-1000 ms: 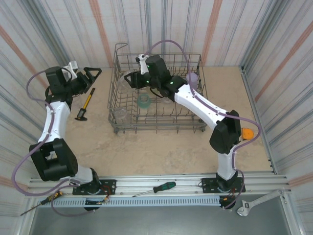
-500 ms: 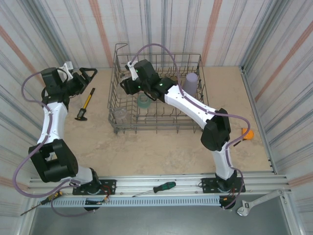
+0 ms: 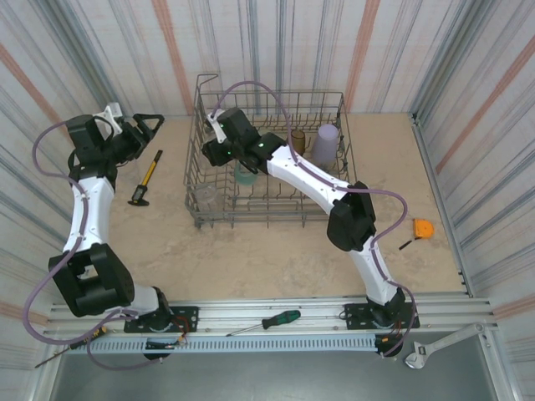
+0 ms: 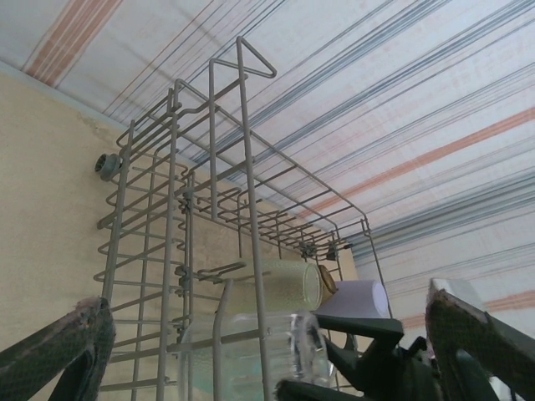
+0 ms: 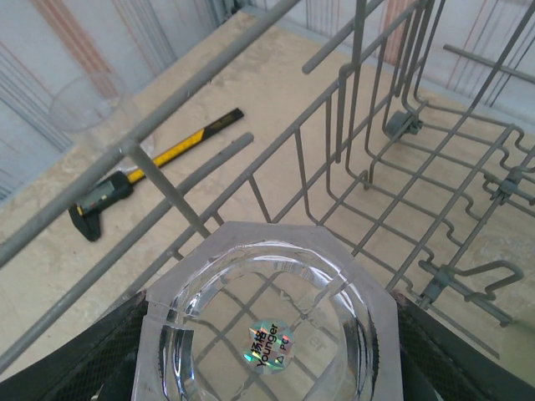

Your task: Load the cups into the dish rack

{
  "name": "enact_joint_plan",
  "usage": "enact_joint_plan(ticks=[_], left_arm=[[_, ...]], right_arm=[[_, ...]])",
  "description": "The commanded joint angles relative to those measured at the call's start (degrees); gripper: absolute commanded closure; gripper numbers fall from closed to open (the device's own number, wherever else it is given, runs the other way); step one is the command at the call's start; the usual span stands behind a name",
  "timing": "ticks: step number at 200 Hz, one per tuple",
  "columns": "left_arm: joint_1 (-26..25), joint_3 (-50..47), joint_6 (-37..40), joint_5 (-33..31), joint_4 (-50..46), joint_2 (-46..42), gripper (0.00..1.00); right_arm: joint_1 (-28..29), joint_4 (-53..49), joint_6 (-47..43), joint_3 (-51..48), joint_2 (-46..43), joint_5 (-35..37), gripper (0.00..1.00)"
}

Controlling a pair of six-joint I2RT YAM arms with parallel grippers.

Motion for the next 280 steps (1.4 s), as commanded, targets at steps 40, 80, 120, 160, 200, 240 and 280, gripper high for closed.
enact_joint_plan(ticks=[40,80,120,160,200,240,280], left_arm=[[0.9,-1.0,-1.9,0.6,2.3,-2.0,0.01],[0.9,-0.4,-2.4,1.6,2.4,-1.4,0.01],[0.9,-0.6,-3.0,2.0,3.1,-1.5,0.01],[0.9,-0.7,-3.1,1.9,3.1,-1.2,0.01],[1.8,-0.7,-3.5,2.3,3.3,-1.0,0.01],[3.3,-1.4,-4.9,2.7,4.7,-0.6,0.01],[3.3,-1.8,-5.9,3.2,5.8,-0.3,0.01]], right_arm=[[1.4,-0.4,-2.7,2.7,2.6,1.7,0.86],[1.7,-0.3,-2.4,2.8,4.2,1.5,0.86],[1.7,-0.4,-2.1,2.8,5.2,1.4,0.86],[1.7,-0.5,-1.6,2.9,6.5,0.8,0.85],[2.1,-1.3,-1.7,4.6,8.0,1.5,0.80],[2.3,-4.8,-1.4,8.7,10.1,1.9,0.58],[2.7,-5.3,-1.7,9.5,10.5,2.0,0.44]])
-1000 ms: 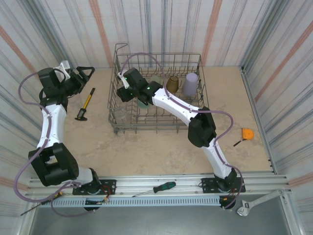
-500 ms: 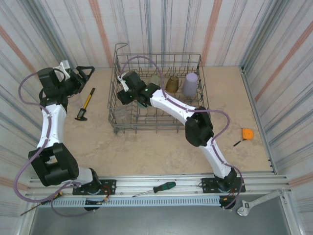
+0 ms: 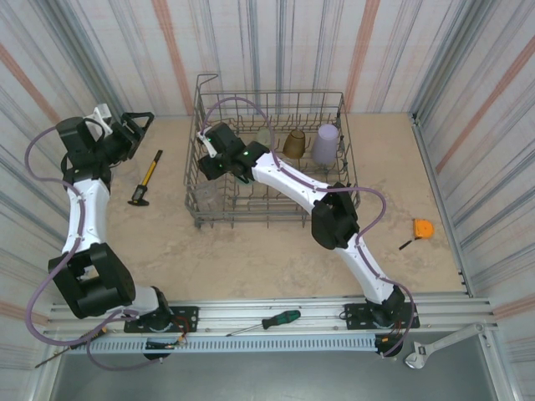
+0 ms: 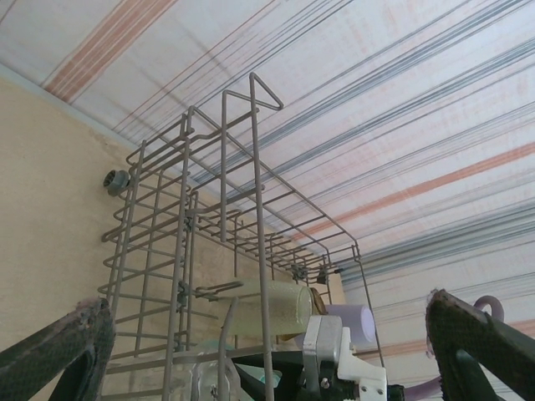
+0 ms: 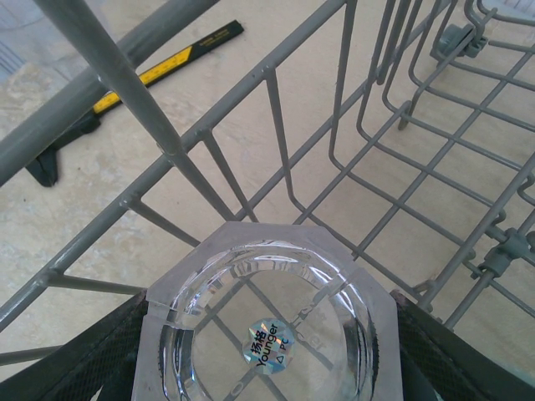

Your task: Load the cups into the dish rack

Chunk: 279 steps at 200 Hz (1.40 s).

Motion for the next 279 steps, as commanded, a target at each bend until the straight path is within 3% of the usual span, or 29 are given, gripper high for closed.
enact_joint_plan(ticks=[1,43,58,74,101,204,279], left_arm=[[0.2,-0.9,-1.3,1.9,2.7,-0.1,0.01],[0.3,-0.9,-2.0,2.4,3.2,0.4,0.01],[0.4,-0.8,-1.9,2.4,3.1,0.2,0.01],[0.9,-0.8,-1.9,2.4,3.1,0.1,0.01],[1.5,-0.9,-2.3,2.5,3.1,0.3,0.01],[1.9,-1.0,-2.2,1.5,2.4,0.5,0.01],[2.5,-0.5,-1.0,-0.8,-1.0,0.5,0.01]], right_arm=[[0.8,-0.4,-0.6,2.7,1.1,0.9,0.43],[1.1,-2.5,-1.6,3.9,2.3,2.6,0.39],[1.1,-3.0,-1.7,4.1,2.5,3.1,0.34],[1.1,-3.4,-1.5,4.5,2.5,2.9,0.20],[1.2,-3.8,-0.8,5.2,2.0,2.4,0.10],[1.0,-4.3,1.2,5.6,-2.7,3.9,0.00],[0.7,-5.3,2.2,0.3,-8.7,5.9,0.01]])
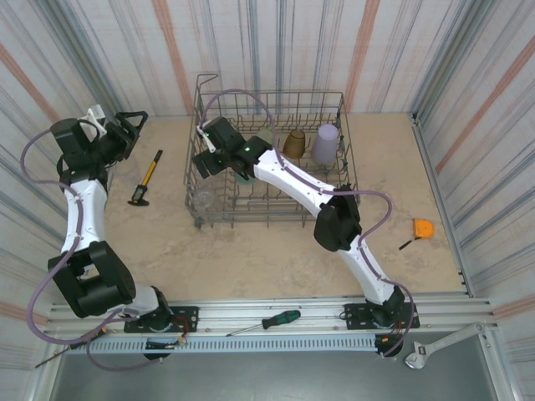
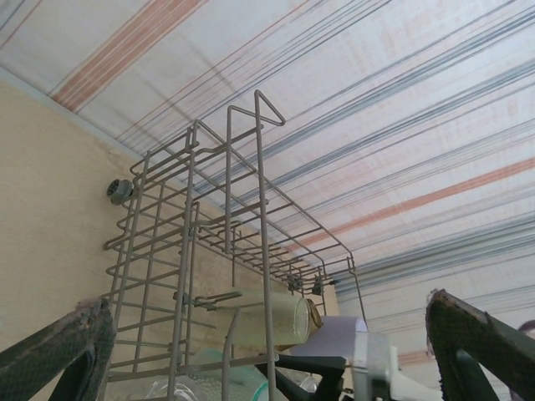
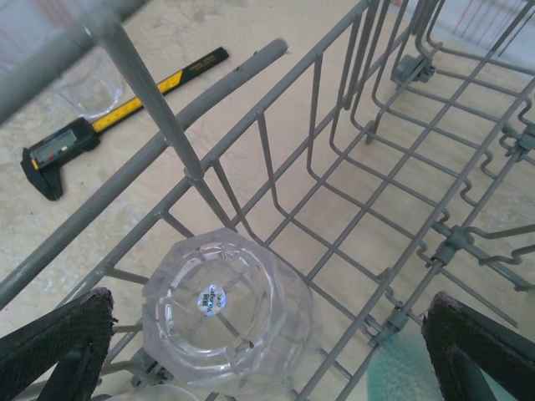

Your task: Load the cups into the dish rack

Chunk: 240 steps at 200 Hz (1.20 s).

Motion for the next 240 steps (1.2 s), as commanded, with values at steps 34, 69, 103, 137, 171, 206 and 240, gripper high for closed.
enact_joint_plan(ticks=[34,69,103,137,171,206,240], left_arm=[[0.9,0.0,1.1,-2.2,-3.8,0.4,0.01],[1.3,0.2,1.0,-3.0,-5.2,1.1,0.01],[1.9,0.5,1.5,-4.1,-6.9,1.7,0.01],[2.0,1.3,4.0,-7.1,-10.3,1.5,0.01],[2.0,2.3,5.9,-8.9,-12.6,2.8,0.01],[2.0,3.6,8.6,-11.5,-15.6,4.7,0.01],[1.7,6.4,12.4,-14.7,-19.6,7.6,0.01]], right_arm=[[-0.4,1.2,1.9,-6.6,-9.3,2.2,0.01],[-0.5,1.2,3.3,-10.4,-12.1,2.4,0.01],[-0.6,1.3,4.7,-14.0,-14.5,2.4,0.01],[-0.5,3.3,5.8,-20.3,-19.1,2.4,0.01],[-0.8,6.8,7.0,-27.1,-24.8,0.9,0.01],[-1.3,8.5,8.5,-35.0,-29.8,0.6,0.01],[-2.1,9.2,9.6,-41.8,-34.9,0.1,0.01]])
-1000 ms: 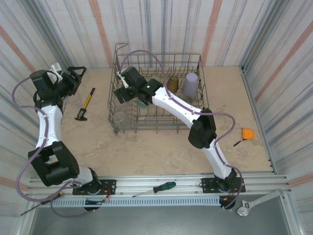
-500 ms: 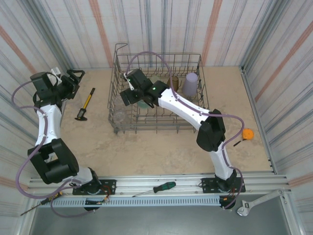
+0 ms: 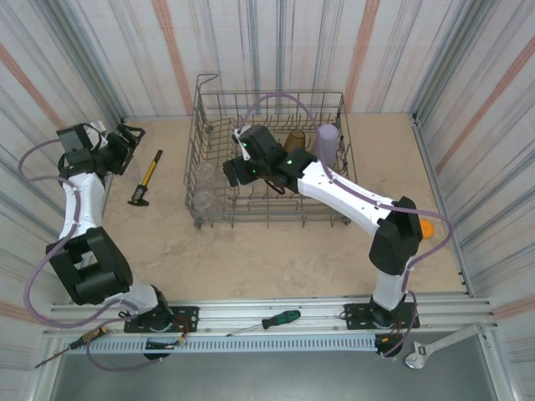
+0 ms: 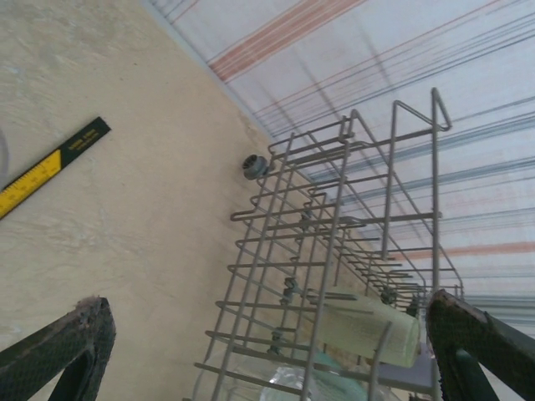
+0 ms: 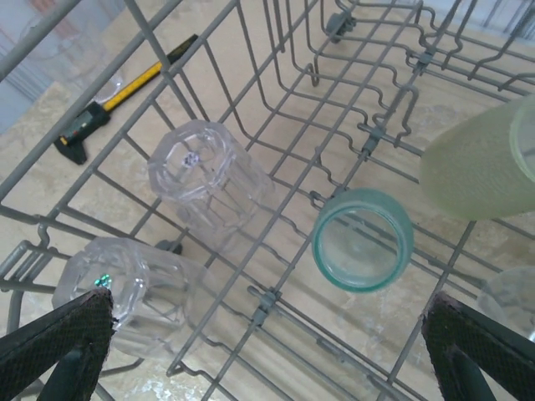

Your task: Load the cups into the dish rack

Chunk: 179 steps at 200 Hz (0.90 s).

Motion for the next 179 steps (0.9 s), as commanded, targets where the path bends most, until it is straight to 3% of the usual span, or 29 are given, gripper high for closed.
enact_joint_plan(ticks=[1,54,114,149,179], left_arm=[[0.4,3.4,4.8,-3.6,-4.4,2.0,0.01],[-1.8,8.2,13.2,-15.5,-10.8,5.4,0.01],[-3.1,8.1,18.2,-20.6,-7.5,7.9,0.02],[-5.4,14.8,23.3,-27.4,-12.6,11.1,0.03],[-8.0,19.3,23.8,-29.1,-15.9,15.2,0.06]], right_arm=[[-0.8,1.1,2.1,-4.3,-4.6,-0.6,0.01],[-3.3,4.7,2.8,-16.7,-13.3,-1.7,0.01],[-7.4,10.1,3.5,-28.8,-22.5,-5.6,0.01],[-8.8,11.0,4.0,-32.8,-25.8,-6.1,0.01],[-9.8,13.1,4.7,-35.9,-28.1,-7.2,0.01]])
